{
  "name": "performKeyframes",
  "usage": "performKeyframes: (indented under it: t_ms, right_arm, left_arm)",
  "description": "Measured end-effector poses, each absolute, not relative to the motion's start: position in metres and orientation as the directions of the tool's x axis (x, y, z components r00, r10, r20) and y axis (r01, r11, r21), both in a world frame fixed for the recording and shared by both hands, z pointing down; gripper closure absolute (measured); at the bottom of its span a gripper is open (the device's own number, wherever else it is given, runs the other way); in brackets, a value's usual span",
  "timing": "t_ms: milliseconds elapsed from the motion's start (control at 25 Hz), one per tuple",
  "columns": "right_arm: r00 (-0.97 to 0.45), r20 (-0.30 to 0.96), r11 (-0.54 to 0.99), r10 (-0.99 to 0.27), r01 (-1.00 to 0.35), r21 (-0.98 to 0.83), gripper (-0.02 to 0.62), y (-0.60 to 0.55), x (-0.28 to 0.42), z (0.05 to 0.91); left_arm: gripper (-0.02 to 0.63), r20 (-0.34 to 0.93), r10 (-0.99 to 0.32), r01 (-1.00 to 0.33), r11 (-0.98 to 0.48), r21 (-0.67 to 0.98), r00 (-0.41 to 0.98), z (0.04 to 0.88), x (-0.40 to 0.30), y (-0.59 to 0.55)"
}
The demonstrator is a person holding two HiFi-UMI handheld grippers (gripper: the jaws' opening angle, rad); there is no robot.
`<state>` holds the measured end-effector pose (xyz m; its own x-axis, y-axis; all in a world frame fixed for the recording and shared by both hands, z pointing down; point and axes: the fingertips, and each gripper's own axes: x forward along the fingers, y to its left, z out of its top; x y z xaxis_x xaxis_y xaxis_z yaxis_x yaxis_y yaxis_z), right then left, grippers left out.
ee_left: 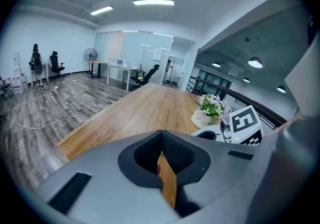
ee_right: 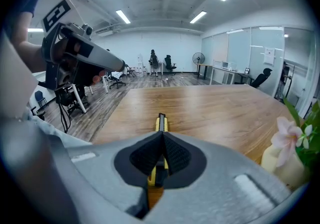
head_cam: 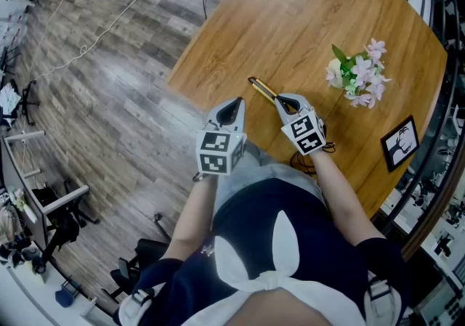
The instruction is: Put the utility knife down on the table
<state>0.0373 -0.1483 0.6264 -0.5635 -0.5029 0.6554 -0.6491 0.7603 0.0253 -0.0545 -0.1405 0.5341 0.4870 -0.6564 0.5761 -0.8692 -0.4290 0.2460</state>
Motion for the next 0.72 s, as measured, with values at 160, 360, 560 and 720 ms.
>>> performKeyframes:
  t_ms: [160, 360, 560, 720]
  right_arm:
    - [-0.589, 0.618, 0.746, -0.52, -0.666, -0.007, 0.598, -0.141, 0.034, 0.605]
    - [-0.616, 0.575, 0.742, -0.539, -0.67, -0.023, 0.598, -0.132, 0.033, 0.579]
    - [-0.626, 0.555, 0.743, -0.547, -0.669, -0.023, 0.598, -0.122, 0.032, 0.564]
    - [-0.625, 0.545, 0.737, -0.56, -0.675, -0.017, 0.598, -0.116, 0.034, 0.555]
  left_arm:
    - [0.589, 0.578, -0.655, -0.868, -0.435, 0.239, 0.487, 0.53, -0.055, -0.141]
    - [0.589, 0.568, -0.65, -0.857, -0.458, 0.237, 0.505, 0.531, -0.051, -0.137]
    - [0.589, 0.564, -0.646, -0.85, -0.471, 0.235, 0.514, 0.527, -0.047, -0.132]
    - [0.589, 0.561, -0.642, -0.844, -0.484, 0.232, 0.523, 0.523, -0.044, -0.127]
